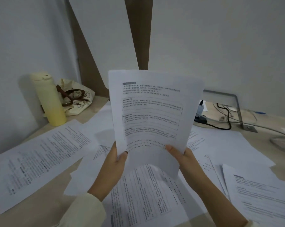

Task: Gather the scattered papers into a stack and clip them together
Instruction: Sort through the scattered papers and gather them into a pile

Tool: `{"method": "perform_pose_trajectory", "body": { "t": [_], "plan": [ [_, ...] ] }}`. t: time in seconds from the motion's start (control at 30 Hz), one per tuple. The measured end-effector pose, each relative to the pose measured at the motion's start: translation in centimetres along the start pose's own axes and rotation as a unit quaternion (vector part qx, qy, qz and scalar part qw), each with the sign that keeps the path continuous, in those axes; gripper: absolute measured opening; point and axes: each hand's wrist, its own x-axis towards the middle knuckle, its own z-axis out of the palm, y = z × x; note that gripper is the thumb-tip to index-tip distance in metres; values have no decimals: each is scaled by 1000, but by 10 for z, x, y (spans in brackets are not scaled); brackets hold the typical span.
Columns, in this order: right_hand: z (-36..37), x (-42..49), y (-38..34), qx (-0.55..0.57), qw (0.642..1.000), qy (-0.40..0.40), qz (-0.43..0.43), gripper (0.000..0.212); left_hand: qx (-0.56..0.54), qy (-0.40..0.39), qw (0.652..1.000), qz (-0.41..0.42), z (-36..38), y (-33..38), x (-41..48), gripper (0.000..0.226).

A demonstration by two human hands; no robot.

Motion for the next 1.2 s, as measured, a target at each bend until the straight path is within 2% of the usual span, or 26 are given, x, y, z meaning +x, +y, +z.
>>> {"method": "perform_pose_trajectory", "body": {
  "t": [0.17,0.33,0.5,0.63,0.73,0.9,1.07,1.2],
  "plan": [
    [-4,-7,-1,-21,1000,18,15,26,15,-24,999,-15,4,4,-4,35],
    [-42,-23,-33,-47,990,128,-47,11,11,-3,999,35,28,39,-9,28],
    [-117,-68,-47,-121,962,230,-77,16,5,-71,996,45,92,60,-25,23],
    [-181,-115,-42,-175,941,290,-6,16,27,-164,986,2,155,61,-42,15],
    [-216,-146,-32,-192,928,310,72,19,33,-213,975,-51,196,52,-56,37],
    [-250,-176,-7,-154,918,330,156,25,69,-300,945,-108,235,30,-81,38],
    [-264,-183,22,-165,915,295,222,23,202,-355,908,-91,244,5,-93,31],
    [-271,-181,39,-175,902,315,238,29,327,-322,888,-26,244,4,-95,37]
  ]
}}
